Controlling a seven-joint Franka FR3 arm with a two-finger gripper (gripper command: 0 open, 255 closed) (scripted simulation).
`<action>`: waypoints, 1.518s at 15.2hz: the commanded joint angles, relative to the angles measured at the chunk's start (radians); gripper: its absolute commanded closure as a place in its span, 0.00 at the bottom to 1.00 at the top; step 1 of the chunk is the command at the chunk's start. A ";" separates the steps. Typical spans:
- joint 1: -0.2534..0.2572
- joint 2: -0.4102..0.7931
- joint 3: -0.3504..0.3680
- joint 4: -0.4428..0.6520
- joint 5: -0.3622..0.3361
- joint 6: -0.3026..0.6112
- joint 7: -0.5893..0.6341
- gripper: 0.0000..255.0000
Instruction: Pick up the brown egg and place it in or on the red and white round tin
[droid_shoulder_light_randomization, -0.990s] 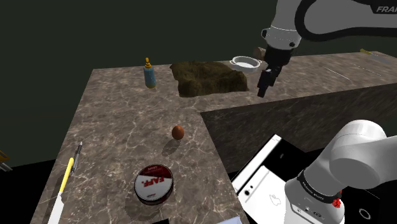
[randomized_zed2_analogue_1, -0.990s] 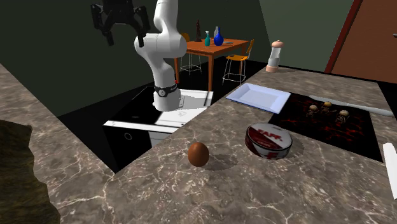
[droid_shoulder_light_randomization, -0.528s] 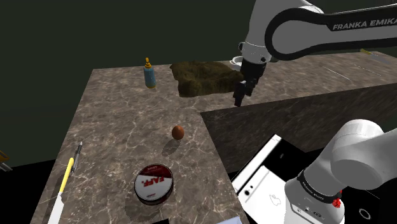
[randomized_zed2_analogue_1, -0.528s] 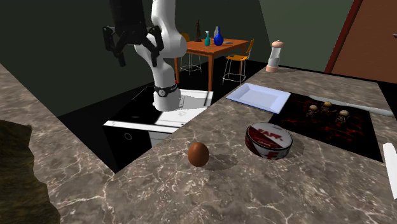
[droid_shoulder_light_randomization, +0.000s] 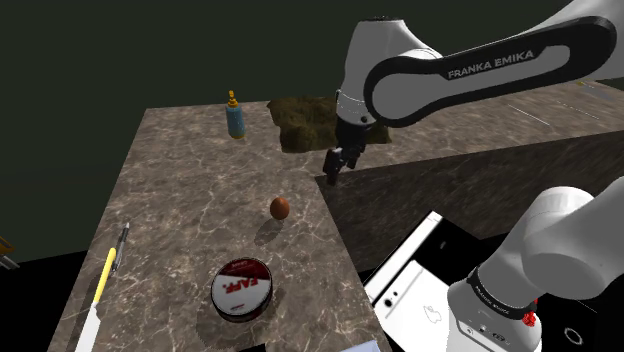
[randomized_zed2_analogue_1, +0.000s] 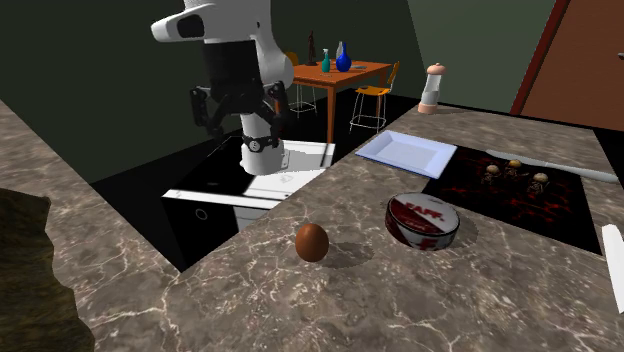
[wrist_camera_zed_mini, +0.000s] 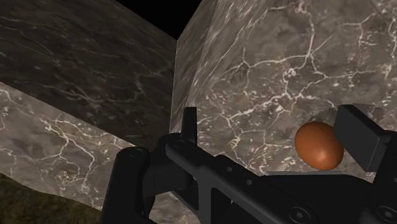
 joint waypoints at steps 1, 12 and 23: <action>0.008 0.064 0.018 0.022 0.010 0.056 0.018 0.00; 0.057 0.438 0.097 0.242 -0.018 0.277 0.136 0.00; 0.068 0.514 0.097 0.224 -0.042 0.370 0.153 0.00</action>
